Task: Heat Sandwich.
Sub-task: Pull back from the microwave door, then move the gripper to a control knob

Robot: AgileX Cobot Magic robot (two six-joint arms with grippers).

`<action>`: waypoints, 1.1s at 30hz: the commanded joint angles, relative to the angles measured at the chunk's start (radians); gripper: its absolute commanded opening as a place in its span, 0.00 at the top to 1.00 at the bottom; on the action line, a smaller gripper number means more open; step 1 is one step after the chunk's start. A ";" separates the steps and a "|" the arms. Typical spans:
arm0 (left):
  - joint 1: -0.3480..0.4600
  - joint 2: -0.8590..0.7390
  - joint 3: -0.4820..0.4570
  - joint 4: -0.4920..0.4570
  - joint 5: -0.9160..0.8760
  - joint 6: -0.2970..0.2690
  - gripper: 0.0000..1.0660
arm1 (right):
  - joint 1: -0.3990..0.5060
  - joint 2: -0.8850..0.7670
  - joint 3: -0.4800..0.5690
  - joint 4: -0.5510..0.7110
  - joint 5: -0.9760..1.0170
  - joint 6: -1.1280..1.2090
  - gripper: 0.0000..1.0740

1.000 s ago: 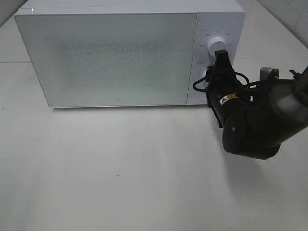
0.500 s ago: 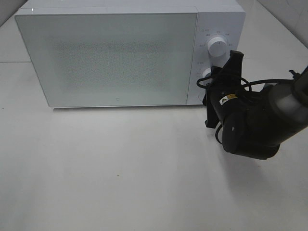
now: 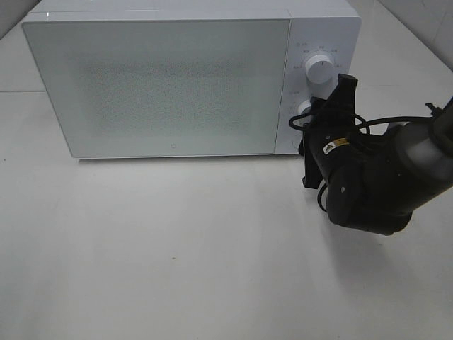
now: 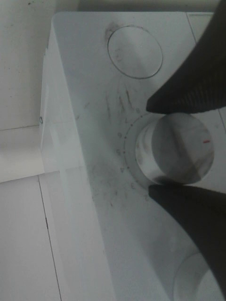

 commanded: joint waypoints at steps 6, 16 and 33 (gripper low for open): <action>0.002 -0.029 0.005 -0.002 -0.013 0.000 0.08 | -0.001 -0.005 -0.008 -0.026 -0.040 -0.011 0.83; 0.002 -0.029 0.005 -0.002 -0.013 0.000 0.08 | -0.001 -0.005 -0.008 -0.018 -0.075 -0.062 0.46; 0.002 -0.029 0.005 -0.002 -0.013 0.000 0.08 | -0.001 -0.005 -0.006 -0.082 -0.022 -0.087 0.30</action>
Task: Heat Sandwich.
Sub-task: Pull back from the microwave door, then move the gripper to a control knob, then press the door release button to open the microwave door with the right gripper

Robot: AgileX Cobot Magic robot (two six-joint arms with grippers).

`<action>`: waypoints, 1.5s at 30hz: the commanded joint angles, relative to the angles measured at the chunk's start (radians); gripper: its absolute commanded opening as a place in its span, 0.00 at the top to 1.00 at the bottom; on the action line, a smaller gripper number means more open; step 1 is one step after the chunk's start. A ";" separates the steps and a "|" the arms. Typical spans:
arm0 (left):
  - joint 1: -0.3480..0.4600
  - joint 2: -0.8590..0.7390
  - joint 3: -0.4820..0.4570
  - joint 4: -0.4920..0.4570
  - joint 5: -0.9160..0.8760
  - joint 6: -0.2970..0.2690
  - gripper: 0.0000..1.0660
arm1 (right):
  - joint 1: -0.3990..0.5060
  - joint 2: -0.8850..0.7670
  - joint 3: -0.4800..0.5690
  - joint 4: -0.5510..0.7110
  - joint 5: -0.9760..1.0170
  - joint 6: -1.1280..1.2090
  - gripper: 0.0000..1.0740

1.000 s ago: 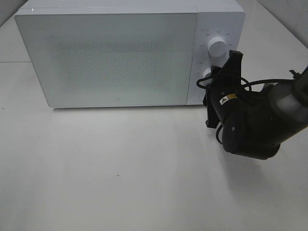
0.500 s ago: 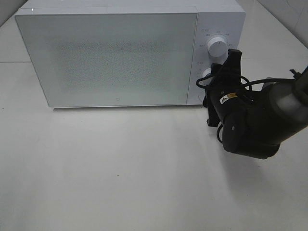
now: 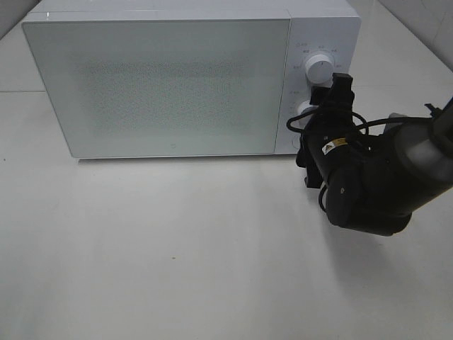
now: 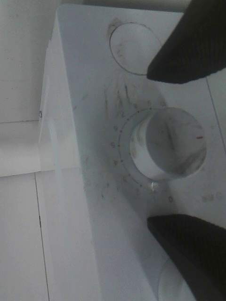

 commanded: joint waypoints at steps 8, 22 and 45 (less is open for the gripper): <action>0.002 -0.029 0.005 -0.002 -0.013 0.000 0.08 | -0.004 -0.019 0.068 -0.162 0.053 -0.036 0.30; 0.002 -0.029 0.005 -0.002 -0.013 0.000 0.08 | -0.004 -0.207 0.251 -0.213 0.193 -0.330 0.30; 0.002 -0.029 0.005 -0.002 -0.013 0.000 0.08 | -0.123 -0.515 0.245 -0.247 1.043 -1.528 0.30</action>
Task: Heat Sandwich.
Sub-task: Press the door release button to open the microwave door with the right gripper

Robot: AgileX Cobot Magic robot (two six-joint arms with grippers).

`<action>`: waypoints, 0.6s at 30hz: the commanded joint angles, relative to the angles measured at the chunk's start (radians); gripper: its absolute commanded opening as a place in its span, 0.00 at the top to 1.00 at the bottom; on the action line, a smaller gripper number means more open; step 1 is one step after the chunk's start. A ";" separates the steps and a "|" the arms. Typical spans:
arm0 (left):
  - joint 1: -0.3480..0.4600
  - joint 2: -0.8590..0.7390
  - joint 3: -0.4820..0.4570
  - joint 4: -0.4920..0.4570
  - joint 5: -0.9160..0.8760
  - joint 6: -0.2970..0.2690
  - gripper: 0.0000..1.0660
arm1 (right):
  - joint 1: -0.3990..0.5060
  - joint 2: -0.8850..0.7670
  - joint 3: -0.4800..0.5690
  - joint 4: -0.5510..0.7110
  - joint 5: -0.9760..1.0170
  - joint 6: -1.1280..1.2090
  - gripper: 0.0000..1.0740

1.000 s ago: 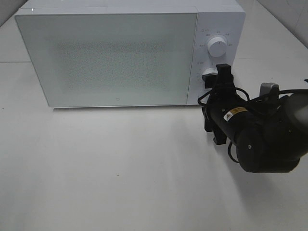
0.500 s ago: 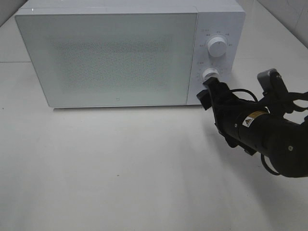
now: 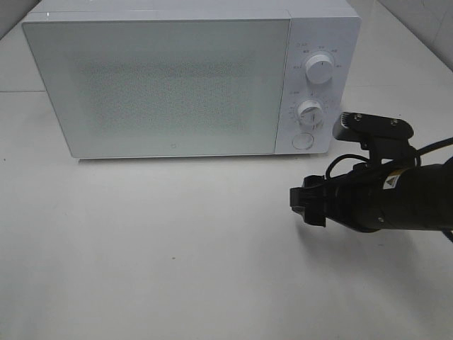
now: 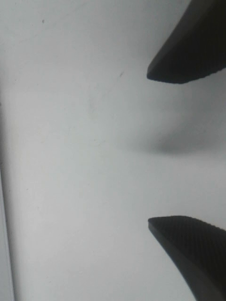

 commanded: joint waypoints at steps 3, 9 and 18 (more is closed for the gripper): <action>0.002 -0.029 0.005 -0.002 -0.013 0.000 0.08 | -0.071 -0.060 -0.034 -0.012 0.191 -0.145 0.30; 0.002 -0.029 0.005 -0.002 -0.013 0.000 0.08 | -0.126 -0.134 -0.101 -0.049 0.439 -0.225 0.30; 0.002 -0.029 0.005 -0.002 -0.013 0.000 0.08 | -0.130 -0.310 -0.124 -0.156 0.615 -0.156 0.30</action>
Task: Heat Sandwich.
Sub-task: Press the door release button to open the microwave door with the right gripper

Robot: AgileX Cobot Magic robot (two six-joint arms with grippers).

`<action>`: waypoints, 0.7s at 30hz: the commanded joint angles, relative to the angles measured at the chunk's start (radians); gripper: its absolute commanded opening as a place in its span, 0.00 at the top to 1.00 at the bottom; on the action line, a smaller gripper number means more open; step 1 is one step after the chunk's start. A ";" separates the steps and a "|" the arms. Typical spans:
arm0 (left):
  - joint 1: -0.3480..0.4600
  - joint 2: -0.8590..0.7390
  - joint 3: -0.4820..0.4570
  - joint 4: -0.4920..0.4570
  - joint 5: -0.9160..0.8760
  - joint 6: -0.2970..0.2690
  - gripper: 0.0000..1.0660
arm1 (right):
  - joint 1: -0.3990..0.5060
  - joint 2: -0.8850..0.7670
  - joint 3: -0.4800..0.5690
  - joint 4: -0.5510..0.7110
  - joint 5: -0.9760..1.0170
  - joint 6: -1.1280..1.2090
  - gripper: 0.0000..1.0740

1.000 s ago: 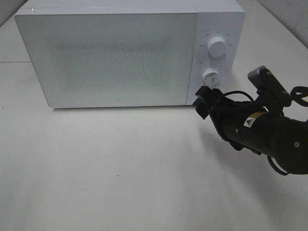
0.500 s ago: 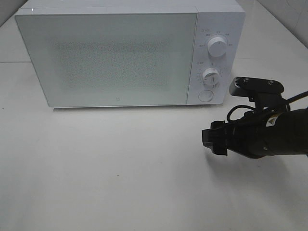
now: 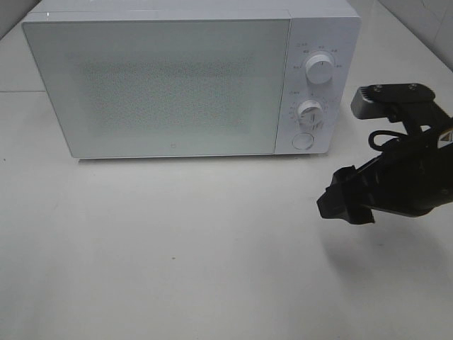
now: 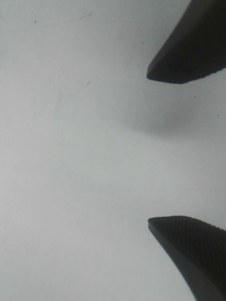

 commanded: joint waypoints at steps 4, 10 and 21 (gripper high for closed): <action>0.002 -0.029 0.005 -0.002 -0.013 0.000 0.08 | -0.006 -0.164 -0.007 -0.082 0.143 0.071 0.30; 0.002 -0.029 0.005 -0.002 -0.013 0.000 0.08 | -0.006 -0.343 -0.007 -0.087 0.304 0.086 0.30; 0.002 -0.029 0.005 -0.002 -0.013 0.000 0.08 | -0.006 -0.724 -0.007 -0.218 0.561 0.180 0.30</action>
